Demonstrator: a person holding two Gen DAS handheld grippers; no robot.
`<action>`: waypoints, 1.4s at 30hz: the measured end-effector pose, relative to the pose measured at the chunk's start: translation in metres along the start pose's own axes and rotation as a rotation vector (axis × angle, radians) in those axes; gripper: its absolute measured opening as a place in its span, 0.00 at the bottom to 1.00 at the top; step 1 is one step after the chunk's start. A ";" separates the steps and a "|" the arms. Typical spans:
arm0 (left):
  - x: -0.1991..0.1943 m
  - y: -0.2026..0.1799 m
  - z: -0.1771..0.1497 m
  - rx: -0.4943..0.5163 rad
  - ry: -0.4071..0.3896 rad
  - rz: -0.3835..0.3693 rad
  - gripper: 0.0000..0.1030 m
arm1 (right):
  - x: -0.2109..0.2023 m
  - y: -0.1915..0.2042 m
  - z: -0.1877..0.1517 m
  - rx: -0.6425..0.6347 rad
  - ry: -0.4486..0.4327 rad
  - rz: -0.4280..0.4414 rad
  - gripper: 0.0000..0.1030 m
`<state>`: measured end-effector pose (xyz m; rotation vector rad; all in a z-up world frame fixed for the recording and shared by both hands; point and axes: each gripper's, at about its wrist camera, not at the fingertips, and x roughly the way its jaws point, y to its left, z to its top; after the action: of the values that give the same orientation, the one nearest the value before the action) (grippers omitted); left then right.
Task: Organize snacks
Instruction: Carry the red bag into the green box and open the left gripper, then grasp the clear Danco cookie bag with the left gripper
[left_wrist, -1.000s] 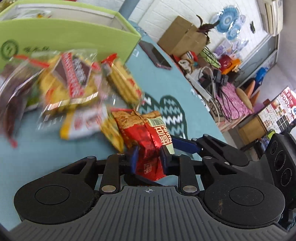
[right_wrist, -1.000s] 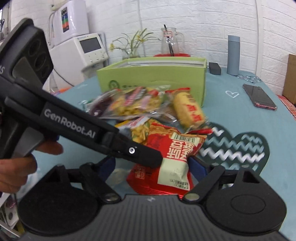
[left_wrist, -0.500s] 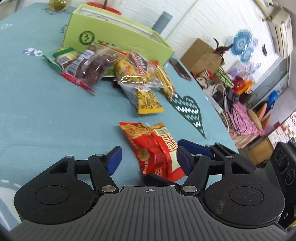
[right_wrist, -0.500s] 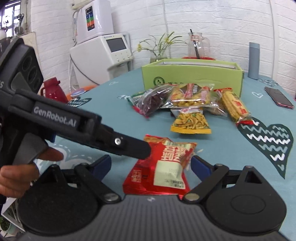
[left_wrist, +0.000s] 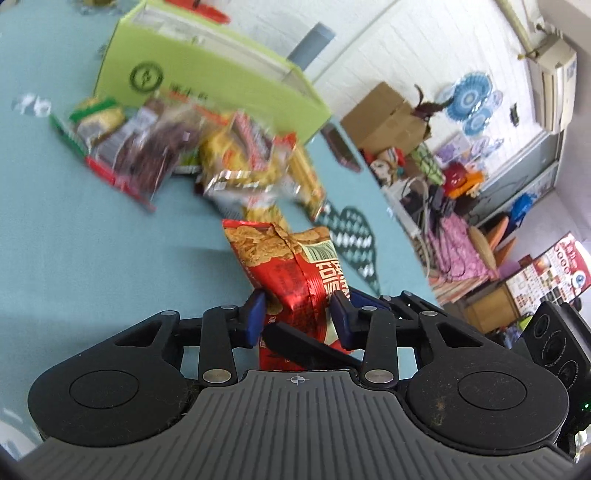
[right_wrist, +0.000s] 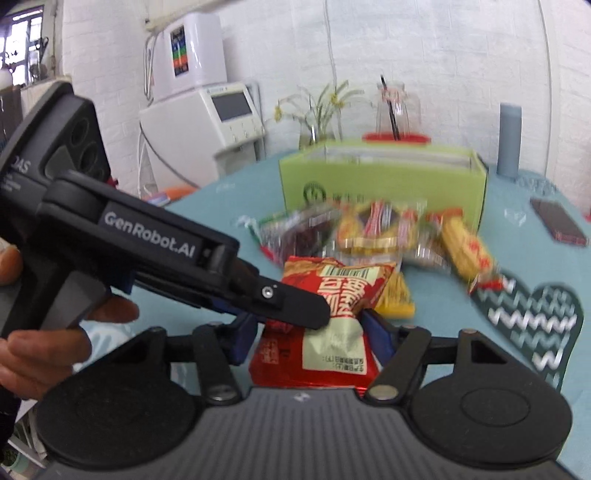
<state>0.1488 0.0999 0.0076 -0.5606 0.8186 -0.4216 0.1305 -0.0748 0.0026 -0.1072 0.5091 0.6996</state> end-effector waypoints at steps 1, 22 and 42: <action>-0.003 -0.004 0.008 0.012 -0.018 -0.001 0.16 | 0.001 -0.002 0.008 -0.009 -0.019 -0.002 0.70; 0.169 0.014 0.263 0.135 -0.022 0.107 0.18 | 0.187 -0.182 0.164 -0.057 -0.008 -0.077 0.77; 0.020 -0.028 0.096 0.272 -0.202 0.150 0.55 | 0.042 -0.099 0.048 -0.004 0.022 0.043 0.90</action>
<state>0.2319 0.0959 0.0672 -0.2808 0.5926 -0.3257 0.2407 -0.1128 0.0168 -0.1083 0.5324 0.7419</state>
